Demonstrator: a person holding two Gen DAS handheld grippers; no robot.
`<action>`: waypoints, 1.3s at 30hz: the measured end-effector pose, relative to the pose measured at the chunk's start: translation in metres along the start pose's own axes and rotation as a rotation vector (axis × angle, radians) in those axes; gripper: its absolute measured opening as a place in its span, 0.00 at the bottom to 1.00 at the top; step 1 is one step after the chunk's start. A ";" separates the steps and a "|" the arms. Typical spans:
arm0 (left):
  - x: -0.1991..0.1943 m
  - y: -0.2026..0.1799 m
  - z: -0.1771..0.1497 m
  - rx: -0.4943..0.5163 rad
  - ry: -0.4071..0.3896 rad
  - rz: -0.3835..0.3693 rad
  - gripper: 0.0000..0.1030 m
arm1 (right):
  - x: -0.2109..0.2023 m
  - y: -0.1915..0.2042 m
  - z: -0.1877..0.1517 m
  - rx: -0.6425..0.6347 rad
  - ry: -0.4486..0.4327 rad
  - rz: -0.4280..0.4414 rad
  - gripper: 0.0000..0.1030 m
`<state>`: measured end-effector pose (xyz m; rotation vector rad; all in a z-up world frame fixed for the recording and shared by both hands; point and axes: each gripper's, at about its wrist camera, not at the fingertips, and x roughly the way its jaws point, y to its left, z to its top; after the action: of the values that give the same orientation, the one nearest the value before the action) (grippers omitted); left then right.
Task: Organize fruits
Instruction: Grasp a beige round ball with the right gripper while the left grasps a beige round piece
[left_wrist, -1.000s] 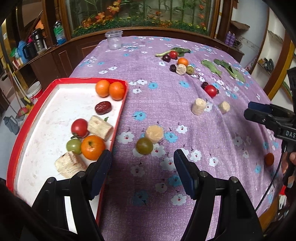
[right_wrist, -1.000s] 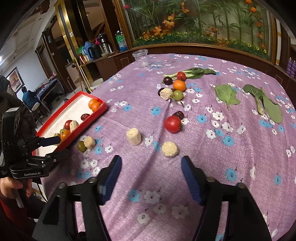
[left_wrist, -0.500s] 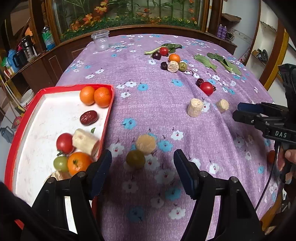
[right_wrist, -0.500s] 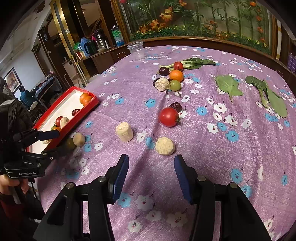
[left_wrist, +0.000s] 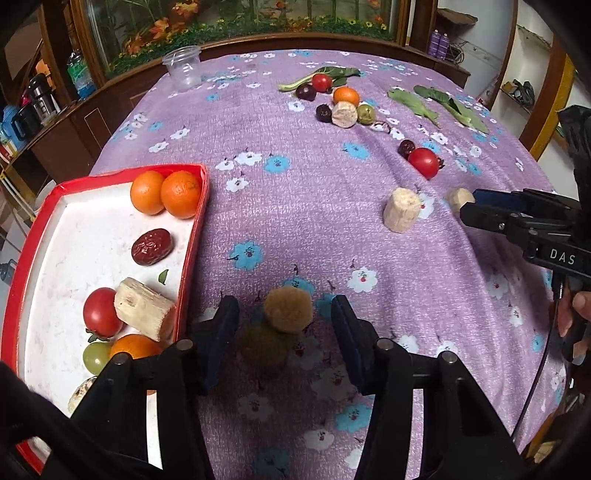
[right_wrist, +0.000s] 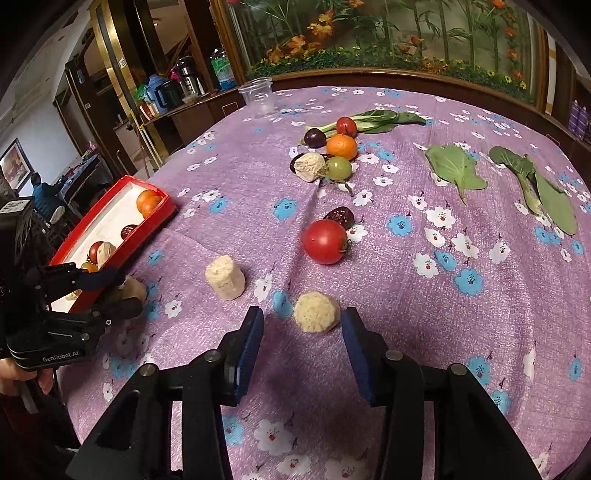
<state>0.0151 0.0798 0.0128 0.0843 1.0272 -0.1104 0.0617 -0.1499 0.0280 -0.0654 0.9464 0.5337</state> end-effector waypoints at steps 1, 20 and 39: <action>0.002 0.001 0.000 -0.003 0.005 -0.001 0.37 | 0.001 -0.001 0.000 0.002 0.002 0.001 0.41; -0.003 0.005 0.000 -0.048 -0.028 -0.029 0.24 | 0.006 -0.005 -0.002 0.015 0.012 -0.009 0.28; -0.027 0.005 0.001 -0.070 -0.080 -0.067 0.24 | -0.019 0.018 0.009 -0.016 -0.039 0.045 0.27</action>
<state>0.0033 0.0861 0.0367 -0.0182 0.9529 -0.1372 0.0509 -0.1398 0.0513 -0.0485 0.9070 0.5822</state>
